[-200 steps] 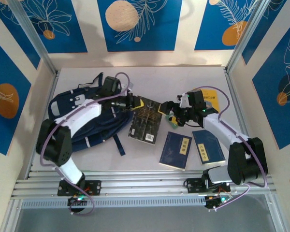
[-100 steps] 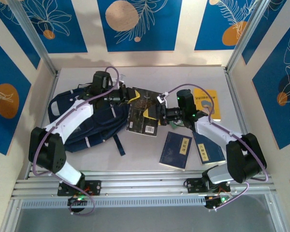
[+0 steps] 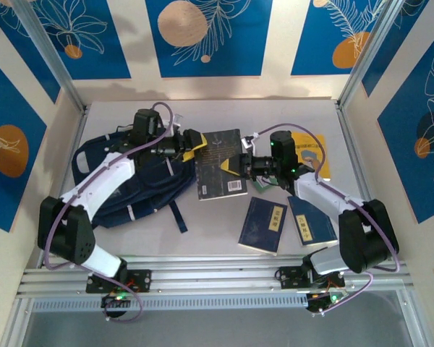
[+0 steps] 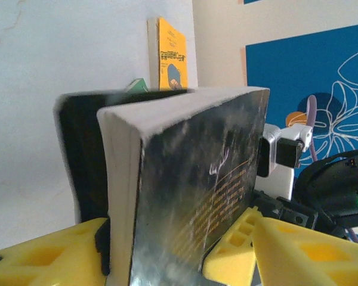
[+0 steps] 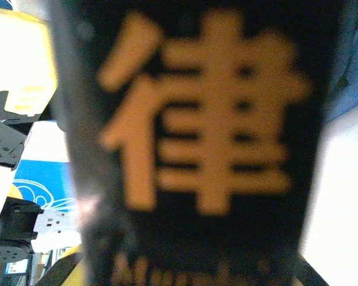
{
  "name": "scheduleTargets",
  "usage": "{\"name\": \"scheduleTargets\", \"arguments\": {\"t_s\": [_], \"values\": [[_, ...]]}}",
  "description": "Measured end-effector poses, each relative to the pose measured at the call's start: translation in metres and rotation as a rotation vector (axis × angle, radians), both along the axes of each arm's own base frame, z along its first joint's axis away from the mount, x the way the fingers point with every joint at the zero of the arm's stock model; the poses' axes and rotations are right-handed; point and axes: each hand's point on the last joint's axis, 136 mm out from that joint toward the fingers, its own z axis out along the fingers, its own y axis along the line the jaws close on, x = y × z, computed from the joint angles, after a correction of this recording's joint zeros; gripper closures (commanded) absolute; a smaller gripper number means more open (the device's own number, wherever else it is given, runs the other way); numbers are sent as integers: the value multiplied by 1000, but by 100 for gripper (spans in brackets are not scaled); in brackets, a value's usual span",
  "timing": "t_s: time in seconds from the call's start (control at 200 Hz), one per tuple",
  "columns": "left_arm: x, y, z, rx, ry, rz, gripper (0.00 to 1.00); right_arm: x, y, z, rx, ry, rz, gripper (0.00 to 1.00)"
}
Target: Pack books, pencil case, and school supplies into a backpack
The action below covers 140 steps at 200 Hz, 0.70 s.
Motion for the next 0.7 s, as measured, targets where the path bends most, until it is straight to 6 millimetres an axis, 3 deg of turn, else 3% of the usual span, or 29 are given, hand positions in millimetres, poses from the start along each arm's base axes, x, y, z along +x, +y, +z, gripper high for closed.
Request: {"name": "scheduleTargets", "arguments": {"t_s": [0.225,0.42,0.7], "values": [[-8,-5,6,-52,8,-48,31,6,-12,12,32,14,-29,100],[-9,-7,4,-57,12,-67,31,5,-12,22,66,23,-21,100],[-4,-16,-28,-84,96,-71,32,5,-10,32,98,28,-18,100]]}}
